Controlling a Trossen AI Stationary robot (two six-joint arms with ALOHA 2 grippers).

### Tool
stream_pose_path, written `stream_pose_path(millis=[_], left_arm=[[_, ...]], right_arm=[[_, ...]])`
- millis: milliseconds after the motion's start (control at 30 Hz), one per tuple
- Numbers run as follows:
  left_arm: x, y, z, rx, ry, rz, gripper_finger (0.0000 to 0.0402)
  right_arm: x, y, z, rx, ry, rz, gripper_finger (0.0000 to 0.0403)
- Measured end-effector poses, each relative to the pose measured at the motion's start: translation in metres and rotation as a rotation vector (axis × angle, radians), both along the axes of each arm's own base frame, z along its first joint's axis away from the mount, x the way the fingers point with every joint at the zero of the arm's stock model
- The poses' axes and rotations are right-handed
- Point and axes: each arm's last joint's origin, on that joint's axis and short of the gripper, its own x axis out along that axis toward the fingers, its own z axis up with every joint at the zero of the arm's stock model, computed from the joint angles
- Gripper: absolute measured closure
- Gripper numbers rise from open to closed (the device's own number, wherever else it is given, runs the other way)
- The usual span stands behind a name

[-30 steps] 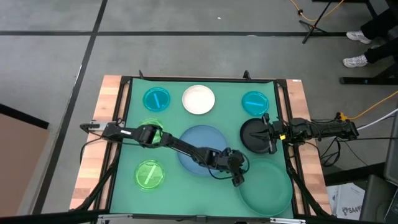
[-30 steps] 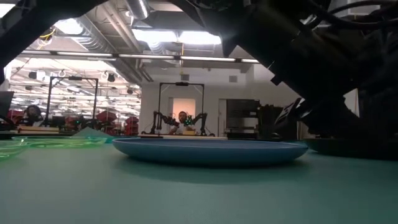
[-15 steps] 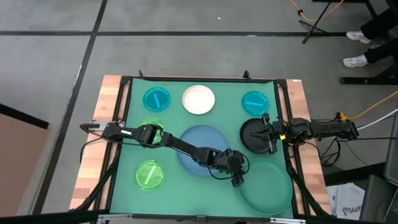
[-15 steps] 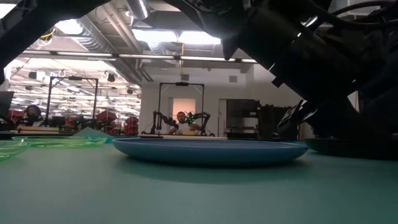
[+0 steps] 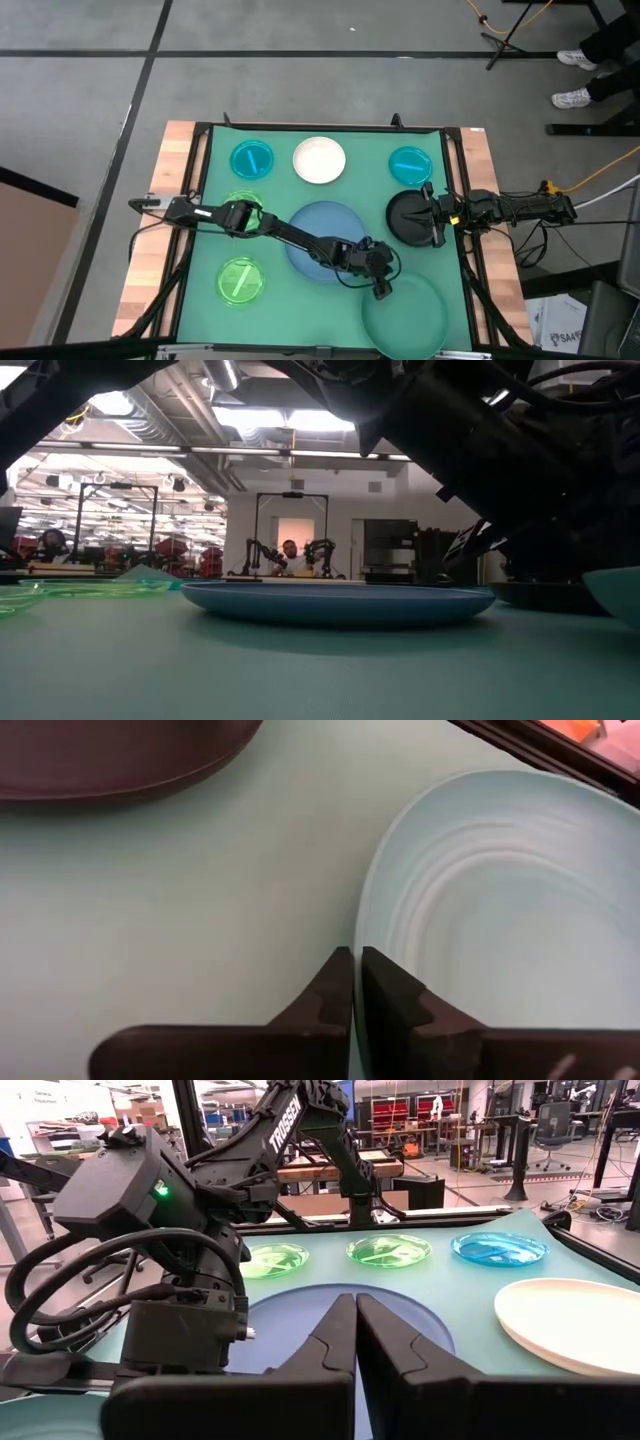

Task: Stack plastic plates
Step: Stack the green plate on top of the blue plate

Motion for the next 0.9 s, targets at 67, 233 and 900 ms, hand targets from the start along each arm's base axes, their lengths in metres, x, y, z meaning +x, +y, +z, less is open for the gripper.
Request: stream_pose_path(millis=[67,233,900], left_arm=[[0.0,0.0,0.0,0.001,0.0,0.001,0.0397],[0.0,-0.001,0.002,0.015,-0.002,-0.011,0.0398],[-0.02,0.011,0.072,0.089,0.049,-0.032,0.0395]], right_arm=[[0.0,0.0,0.0,0.0,0.0,0.0,0.04],[0.0,0.0,0.0,0.0,0.0,0.0,0.04],[0.0,0.0,0.0,0.05,0.006,0.01,0.04]])
